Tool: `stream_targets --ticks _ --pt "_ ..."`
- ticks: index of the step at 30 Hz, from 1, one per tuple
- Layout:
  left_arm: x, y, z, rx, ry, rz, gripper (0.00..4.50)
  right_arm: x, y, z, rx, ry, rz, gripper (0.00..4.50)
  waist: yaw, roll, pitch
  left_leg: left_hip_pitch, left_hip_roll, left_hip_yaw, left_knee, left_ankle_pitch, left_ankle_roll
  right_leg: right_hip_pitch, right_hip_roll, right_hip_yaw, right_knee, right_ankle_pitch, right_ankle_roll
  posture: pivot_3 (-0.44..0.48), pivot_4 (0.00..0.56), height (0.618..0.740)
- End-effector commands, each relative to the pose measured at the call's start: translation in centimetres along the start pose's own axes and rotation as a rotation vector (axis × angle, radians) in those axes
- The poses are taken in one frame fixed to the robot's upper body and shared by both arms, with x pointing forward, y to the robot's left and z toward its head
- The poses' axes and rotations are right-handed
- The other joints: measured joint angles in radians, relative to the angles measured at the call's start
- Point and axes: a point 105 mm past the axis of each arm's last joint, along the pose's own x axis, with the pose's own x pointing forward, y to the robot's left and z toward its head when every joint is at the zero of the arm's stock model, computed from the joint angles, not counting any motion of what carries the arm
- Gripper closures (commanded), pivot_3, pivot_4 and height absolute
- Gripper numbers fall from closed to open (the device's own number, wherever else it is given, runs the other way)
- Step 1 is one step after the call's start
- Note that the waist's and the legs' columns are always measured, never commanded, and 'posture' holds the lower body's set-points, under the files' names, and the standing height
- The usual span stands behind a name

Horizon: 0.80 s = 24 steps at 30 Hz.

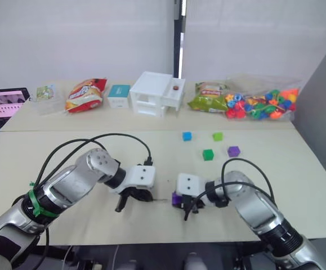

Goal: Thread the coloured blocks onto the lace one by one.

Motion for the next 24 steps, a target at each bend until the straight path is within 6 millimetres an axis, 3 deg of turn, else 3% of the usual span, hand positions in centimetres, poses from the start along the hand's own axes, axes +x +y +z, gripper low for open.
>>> stream_targets --ticks 1,13,24 --pt "-0.15 -0.13 0.59 0.037 0.007 -0.003 4.50 -0.14 -0.27 0.90 -0.044 -0.018 -0.012 3.16 0.000 0.000 0.000 0.000 0.000 0.000 0.000 0.000 0.000 0.000 0.000 0.000 0.000 0.000 0.000 0.000 0.150 0.740" --pt "0.31 0.24 1.41 0.023 -0.016 0.009 4.50 0.08 -0.11 1.01 -0.041 -0.019 -0.011 3.16 0.000 0.000 0.000 0.000 0.000 0.000 0.000 0.000 0.000 0.000 0.000 0.000 0.000 0.000 0.000 0.000 0.150 0.740" --pt "-0.21 -0.23 0.75 -0.047 0.014 -0.018 4.50 -0.07 -0.19 0.35 -0.034 0.018 -0.026 3.16 0.000 0.000 0.000 0.000 0.000 0.000 0.000 0.000 0.000 0.000 0.000 0.000 0.000 0.000 0.000 0.000 0.150 0.740"
